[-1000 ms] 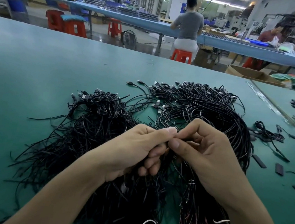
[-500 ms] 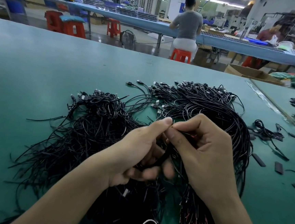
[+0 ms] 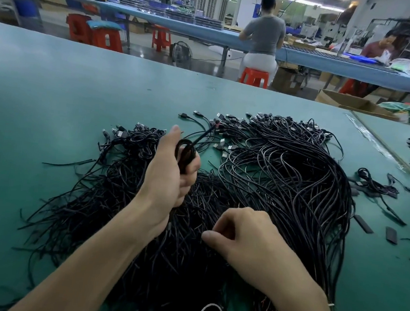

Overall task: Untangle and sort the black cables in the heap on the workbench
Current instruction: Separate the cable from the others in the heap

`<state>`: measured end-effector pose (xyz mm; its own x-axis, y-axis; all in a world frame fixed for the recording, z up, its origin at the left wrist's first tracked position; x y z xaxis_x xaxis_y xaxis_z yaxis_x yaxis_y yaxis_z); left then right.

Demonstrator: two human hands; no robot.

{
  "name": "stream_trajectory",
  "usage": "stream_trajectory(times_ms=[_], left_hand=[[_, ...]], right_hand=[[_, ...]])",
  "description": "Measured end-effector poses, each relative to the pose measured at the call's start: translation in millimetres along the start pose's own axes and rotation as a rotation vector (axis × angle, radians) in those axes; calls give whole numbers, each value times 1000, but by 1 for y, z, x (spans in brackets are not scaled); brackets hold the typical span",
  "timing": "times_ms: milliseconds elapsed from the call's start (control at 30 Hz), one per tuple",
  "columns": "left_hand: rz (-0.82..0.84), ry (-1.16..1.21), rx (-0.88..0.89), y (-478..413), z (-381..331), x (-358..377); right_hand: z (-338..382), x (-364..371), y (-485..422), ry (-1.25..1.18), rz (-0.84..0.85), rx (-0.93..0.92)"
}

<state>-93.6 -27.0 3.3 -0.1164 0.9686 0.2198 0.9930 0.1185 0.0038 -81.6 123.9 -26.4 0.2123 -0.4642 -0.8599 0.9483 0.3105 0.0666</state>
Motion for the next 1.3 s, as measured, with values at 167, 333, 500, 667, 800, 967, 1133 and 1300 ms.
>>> stream_trajectory(times_ms=[167,333,500,667,800,967,1133,1300], left_hand=[[-25,-37,30,0,0,0],[-14,-60,152,3,-7,3],[81,-156,329,12,-14,15],[202,-176,305,19,-12,30],[254,-74,342,24,-13,37],[104,-30,369,23,-16,34],[51,5,306,21,-15,26],[-58,-112,295,12,-6,16]], right_hand=[[4,2,0,-8,-10,-36],[-1,-22,2,-123,-144,-20],[6,-53,10,-605,-435,-137],[28,-59,20,-671,-473,-361],[34,-53,19,-681,-355,-380],[38,-52,20,-763,-300,-367],[31,-47,19,-719,-421,-247],[41,-44,22,-449,-423,-281]])
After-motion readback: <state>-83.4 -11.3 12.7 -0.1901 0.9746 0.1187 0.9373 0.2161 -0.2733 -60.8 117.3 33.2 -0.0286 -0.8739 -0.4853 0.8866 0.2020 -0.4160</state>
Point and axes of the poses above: each hand's wrist, its own y-axis away from the middle knuckle, its own x-axis out of the palm, z = x × y, the point moved 5 cm from there along -y, towards the middle knuckle, and after that the axes turned 1 degree about x, right-handed, at the moved point
